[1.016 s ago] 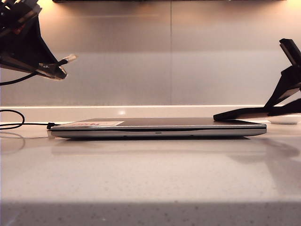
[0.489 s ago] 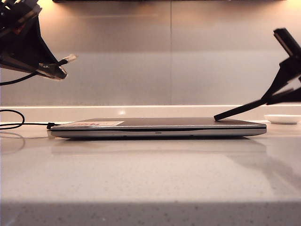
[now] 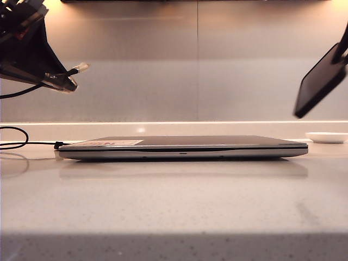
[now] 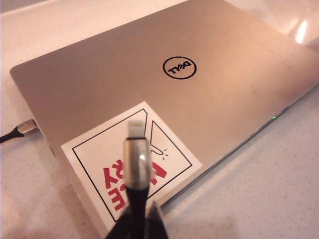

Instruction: Pick up the charging cable and the phone, plug the charging cable into the charging port on the phone, and finally place them back on the table.

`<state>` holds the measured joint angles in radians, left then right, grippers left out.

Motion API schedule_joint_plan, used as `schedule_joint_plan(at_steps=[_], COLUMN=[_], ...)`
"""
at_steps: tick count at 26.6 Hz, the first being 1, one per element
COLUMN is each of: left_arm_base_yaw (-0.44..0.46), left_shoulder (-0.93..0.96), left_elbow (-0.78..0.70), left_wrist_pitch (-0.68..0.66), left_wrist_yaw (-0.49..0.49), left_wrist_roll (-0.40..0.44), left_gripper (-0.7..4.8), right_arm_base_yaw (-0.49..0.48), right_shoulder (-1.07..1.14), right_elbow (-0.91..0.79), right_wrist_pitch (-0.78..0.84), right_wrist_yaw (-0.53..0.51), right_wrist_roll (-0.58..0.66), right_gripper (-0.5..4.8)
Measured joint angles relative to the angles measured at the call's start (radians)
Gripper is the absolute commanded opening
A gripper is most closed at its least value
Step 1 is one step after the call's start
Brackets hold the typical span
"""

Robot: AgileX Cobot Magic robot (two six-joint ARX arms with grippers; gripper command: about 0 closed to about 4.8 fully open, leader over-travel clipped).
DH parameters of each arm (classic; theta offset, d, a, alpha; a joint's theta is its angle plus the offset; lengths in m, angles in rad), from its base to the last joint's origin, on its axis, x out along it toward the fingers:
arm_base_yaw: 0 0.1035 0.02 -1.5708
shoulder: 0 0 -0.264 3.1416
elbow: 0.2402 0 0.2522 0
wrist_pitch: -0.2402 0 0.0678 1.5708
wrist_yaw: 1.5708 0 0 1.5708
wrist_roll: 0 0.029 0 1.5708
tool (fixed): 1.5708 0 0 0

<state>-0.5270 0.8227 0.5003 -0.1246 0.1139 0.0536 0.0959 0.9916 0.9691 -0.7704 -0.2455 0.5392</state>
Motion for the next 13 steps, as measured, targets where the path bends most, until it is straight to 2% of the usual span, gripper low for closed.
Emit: schedule_joint_plan(at_steps=[4, 10, 13], left_arm_base_yaw=[0.0, 0.0, 0.0], left_shoulder=[0.0, 0.0, 0.0], left_elbow=[0.0, 0.0, 0.0], left_wrist_pitch=[0.0, 0.0, 0.0], left_wrist_yaw=[0.0, 0.0, 0.0], left_wrist_roll=[0.0, 0.0, 0.0], left_gripper=[-0.06, -0.06, -0.06], right_arm_base_yaw=[0.002, 0.01, 0.068], right_shoulder=[0.0, 0.019, 0.047], right_elbow=[0.136, 0.174, 0.173], right_wrist_pitch=[-0.267, -0.426, -0.496], right_wrist_yaw=[0.09, 0.109, 0.188], right_wrist_roll=[-0.137, -0.202, -0.227], right_gripper=[-0.06, -0.06, -0.06])
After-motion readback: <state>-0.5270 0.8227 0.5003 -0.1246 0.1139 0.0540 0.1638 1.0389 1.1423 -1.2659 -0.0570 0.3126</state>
